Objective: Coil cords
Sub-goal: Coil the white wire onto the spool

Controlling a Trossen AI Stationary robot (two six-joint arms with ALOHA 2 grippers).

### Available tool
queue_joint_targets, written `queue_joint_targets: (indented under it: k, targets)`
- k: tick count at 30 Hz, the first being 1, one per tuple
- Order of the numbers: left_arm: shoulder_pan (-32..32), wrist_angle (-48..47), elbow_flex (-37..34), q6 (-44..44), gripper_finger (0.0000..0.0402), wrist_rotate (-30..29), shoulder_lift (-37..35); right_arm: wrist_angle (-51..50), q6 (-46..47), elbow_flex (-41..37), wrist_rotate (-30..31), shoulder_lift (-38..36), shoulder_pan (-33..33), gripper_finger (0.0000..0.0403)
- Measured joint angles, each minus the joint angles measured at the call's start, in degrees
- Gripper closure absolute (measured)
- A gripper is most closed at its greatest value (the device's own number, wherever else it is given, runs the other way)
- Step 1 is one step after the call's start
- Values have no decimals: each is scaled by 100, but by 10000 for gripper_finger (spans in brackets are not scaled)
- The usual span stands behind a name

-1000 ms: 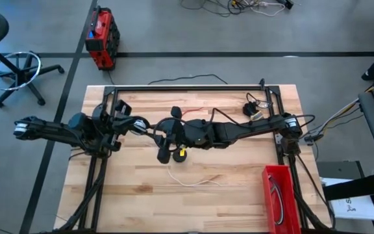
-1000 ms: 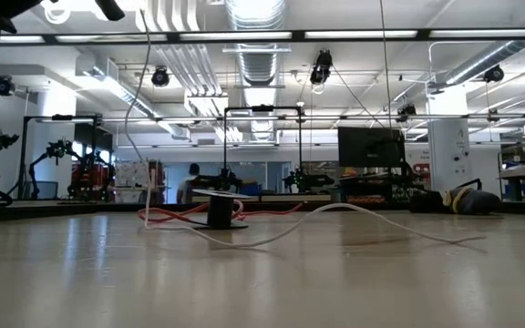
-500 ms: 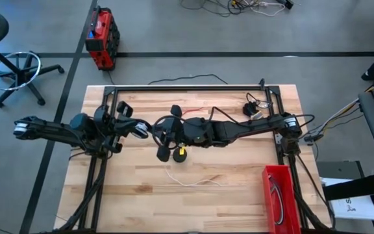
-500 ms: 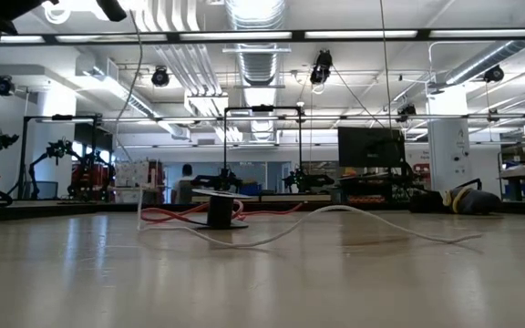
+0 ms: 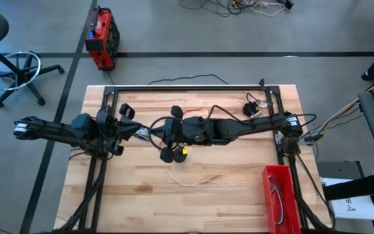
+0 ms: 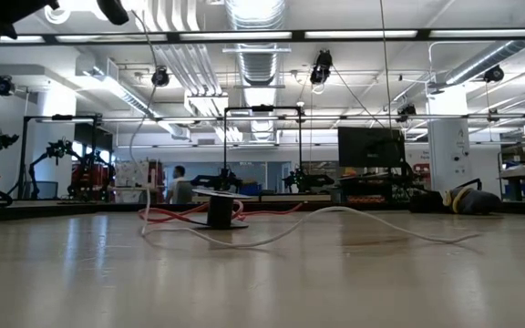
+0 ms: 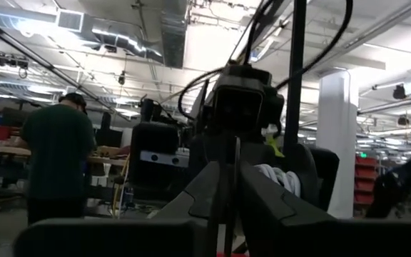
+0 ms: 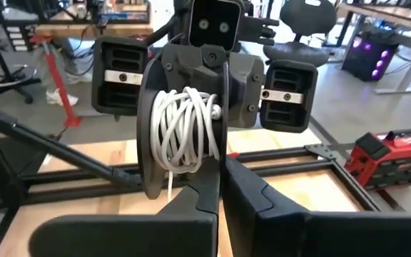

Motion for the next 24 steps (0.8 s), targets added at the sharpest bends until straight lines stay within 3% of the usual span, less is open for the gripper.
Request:
queue_joint_targets:
  k: [14,24]
  targets:
    - [0,-601,2,56,363,377,-7,-1062,407,336,-865,-11,-164,403]
    - [0,-2388,572,344,364,395,13,-1763,503,474,-1342,-11,-317,403]
